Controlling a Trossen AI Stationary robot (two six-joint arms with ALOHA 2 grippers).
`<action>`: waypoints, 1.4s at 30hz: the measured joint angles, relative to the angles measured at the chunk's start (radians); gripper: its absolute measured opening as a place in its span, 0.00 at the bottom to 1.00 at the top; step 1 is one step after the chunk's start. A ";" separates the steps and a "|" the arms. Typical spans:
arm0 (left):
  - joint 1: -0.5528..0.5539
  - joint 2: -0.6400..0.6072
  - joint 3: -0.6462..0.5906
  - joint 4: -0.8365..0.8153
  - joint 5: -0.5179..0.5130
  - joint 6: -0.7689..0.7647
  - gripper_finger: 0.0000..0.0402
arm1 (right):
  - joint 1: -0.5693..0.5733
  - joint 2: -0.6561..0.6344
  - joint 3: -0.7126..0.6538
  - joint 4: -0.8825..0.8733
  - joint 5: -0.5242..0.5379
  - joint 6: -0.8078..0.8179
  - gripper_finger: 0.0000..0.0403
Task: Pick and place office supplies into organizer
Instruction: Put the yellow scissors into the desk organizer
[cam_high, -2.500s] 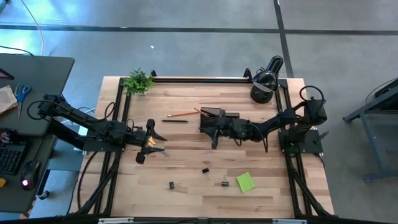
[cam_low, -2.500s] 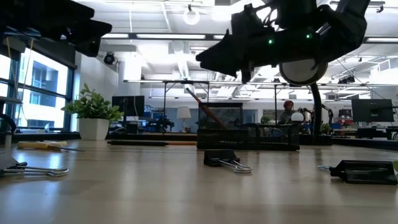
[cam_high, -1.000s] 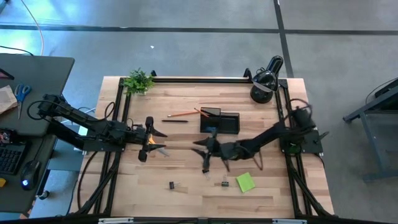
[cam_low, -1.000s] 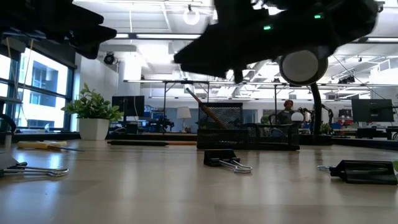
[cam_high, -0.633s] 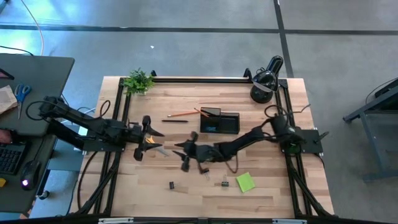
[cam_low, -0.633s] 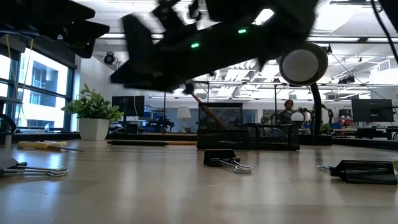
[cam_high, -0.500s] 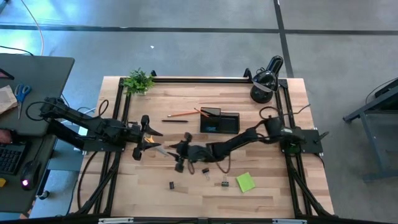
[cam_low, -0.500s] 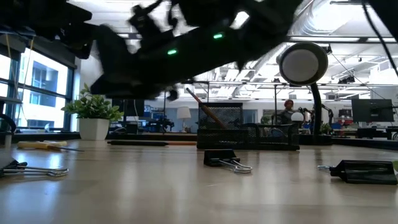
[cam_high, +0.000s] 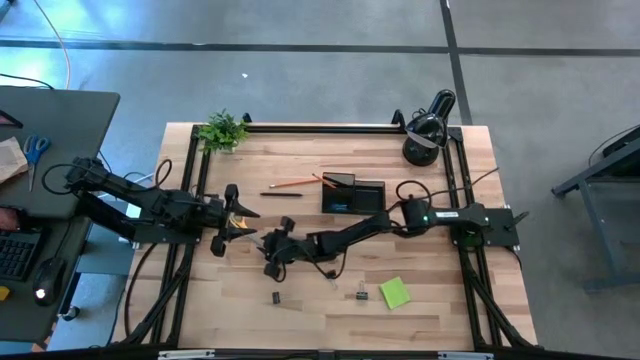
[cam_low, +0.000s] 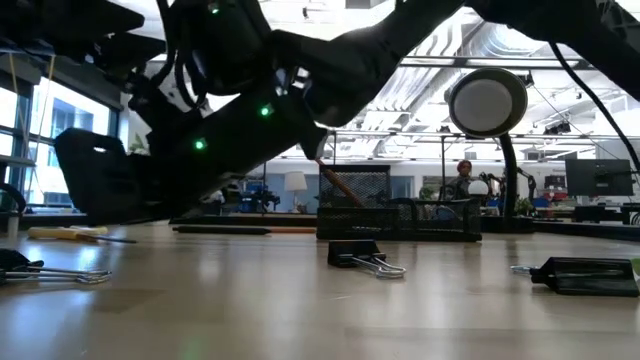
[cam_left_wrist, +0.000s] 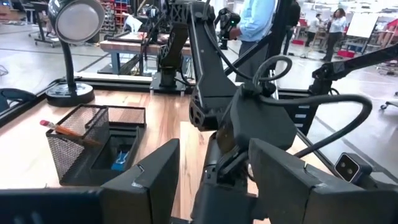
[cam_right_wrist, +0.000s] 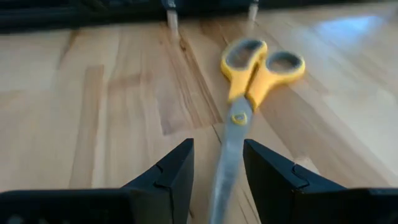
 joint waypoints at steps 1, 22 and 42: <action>0.000 0.000 0.000 0.001 0.000 -0.001 0.46 | -0.002 0.000 -0.004 -0.003 0.001 0.007 0.33; 0.000 0.007 0.000 0.008 -0.001 -0.002 0.46 | -0.007 -0.006 -0.046 -0.037 0.033 -0.001 0.06; 0.000 0.007 0.000 0.001 -0.003 0.000 0.46 | 0.101 -0.140 -0.043 -0.692 0.140 0.216 0.08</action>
